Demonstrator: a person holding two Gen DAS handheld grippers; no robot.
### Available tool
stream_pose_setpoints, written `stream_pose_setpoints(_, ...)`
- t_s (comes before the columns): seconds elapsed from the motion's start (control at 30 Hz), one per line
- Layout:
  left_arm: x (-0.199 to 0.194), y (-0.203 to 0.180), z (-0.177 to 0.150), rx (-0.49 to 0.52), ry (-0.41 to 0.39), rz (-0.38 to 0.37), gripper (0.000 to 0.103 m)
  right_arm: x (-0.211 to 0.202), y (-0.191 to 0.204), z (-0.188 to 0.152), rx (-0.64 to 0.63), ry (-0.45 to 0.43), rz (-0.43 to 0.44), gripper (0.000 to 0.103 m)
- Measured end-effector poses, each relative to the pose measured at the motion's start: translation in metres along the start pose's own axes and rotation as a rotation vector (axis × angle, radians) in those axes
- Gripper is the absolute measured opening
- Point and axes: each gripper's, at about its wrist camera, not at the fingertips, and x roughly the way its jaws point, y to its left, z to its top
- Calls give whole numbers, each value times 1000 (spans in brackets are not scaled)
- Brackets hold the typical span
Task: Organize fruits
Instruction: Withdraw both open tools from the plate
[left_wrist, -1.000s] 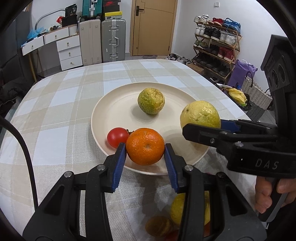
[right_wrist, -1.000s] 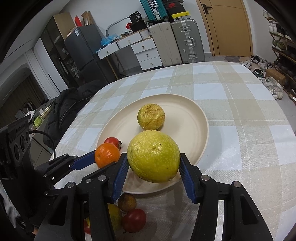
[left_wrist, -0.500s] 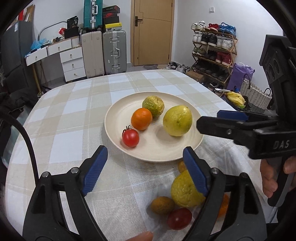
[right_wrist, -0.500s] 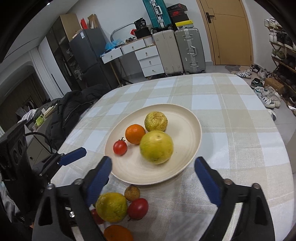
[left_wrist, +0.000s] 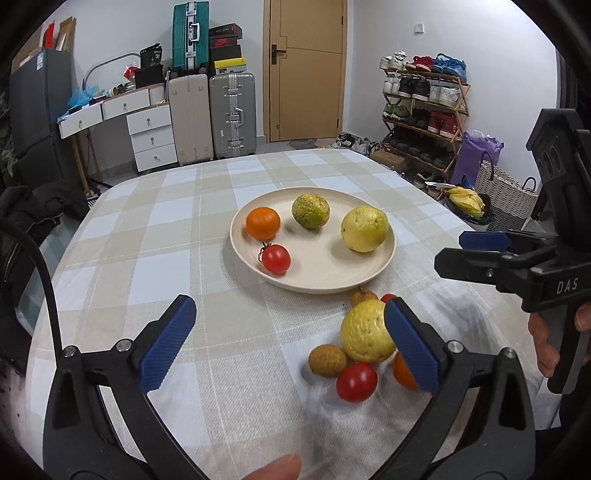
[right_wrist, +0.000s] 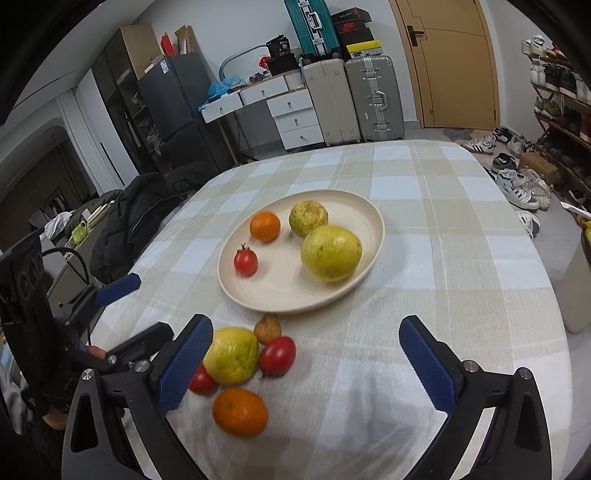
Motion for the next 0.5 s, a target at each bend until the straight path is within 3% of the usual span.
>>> stream_pose_setpoints(0.5,-36,-4,-26,-18,13,15,102,-12,15,-36,-45,80,-13,103)
